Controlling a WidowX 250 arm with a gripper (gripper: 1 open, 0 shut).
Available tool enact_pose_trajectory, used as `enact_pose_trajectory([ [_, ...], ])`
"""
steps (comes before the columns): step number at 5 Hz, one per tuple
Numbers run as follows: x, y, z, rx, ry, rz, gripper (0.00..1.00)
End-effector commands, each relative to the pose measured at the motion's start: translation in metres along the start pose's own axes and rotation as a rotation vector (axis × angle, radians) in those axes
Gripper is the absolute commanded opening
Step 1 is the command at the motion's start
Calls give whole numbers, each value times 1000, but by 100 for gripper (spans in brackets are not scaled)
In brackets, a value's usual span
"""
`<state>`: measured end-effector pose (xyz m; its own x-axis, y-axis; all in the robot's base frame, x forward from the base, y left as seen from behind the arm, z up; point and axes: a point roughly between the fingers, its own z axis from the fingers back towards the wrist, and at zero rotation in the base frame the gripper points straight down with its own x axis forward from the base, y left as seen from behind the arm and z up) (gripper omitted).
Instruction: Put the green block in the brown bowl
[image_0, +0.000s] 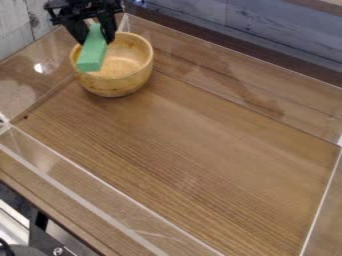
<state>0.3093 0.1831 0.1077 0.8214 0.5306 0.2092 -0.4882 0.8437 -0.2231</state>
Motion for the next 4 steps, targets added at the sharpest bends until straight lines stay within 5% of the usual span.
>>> enact_pose_trajectory([
  [1,21,-1,22,-6,-59,-40,0],
  [3,20,7,0,2,-69,22,0],
  [4,22,23,1,8,-80,69,100],
])
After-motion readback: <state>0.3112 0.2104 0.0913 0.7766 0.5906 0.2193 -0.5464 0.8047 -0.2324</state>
